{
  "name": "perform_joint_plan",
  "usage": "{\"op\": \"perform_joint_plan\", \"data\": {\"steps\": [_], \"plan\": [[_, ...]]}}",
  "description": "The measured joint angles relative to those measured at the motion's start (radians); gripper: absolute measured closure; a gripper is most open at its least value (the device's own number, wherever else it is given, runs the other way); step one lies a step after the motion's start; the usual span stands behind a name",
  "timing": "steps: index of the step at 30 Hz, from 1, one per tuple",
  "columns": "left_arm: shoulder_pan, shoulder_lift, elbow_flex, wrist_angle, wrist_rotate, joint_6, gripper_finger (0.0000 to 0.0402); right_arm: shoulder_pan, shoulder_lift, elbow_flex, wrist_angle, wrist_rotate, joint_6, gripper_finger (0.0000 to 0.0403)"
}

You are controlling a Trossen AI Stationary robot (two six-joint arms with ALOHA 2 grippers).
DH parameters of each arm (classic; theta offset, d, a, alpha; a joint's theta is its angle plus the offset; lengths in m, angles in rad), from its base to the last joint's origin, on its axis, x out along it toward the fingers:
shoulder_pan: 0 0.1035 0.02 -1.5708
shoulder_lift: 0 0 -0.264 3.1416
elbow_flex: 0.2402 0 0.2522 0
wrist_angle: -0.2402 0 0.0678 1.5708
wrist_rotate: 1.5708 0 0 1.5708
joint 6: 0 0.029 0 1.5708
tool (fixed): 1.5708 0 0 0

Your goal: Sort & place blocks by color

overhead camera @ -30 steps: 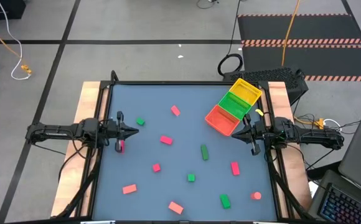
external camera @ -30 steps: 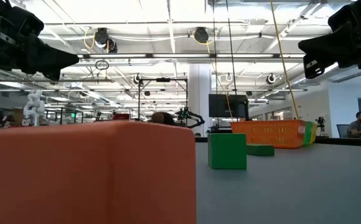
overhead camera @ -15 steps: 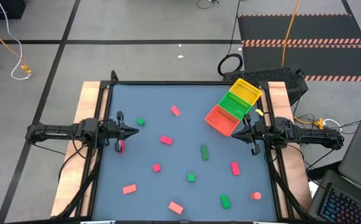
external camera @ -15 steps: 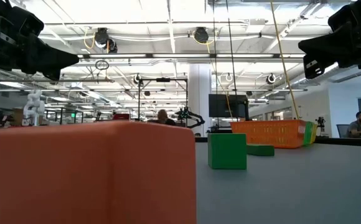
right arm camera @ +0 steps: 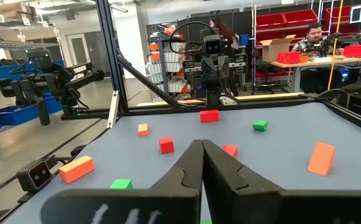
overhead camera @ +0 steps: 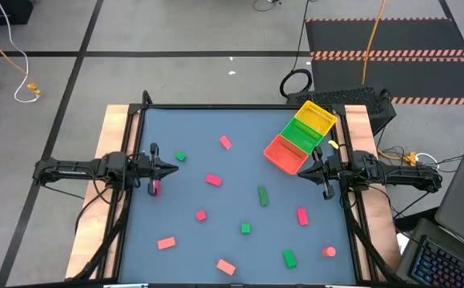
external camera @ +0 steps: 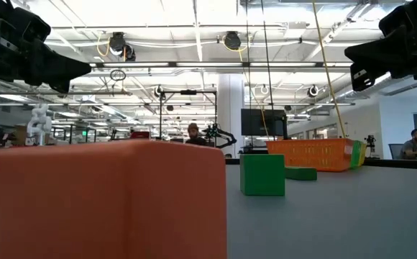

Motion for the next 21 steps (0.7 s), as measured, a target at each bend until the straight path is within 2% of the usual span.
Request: {"op": "perform_joint_plan", "data": {"steps": [9,21], "plan": [[0.0,0.0,0.0,0.0,0.0,0.0,0.0378,0.0,-0.001,0.0,0.062,-0.002,0.0,0.0403],[0.0,0.0,0.0,0.0,0.0,0.0,0.0378,0.0,0.0,0.0,0.059,-0.001,-0.004,0.0403]]}}
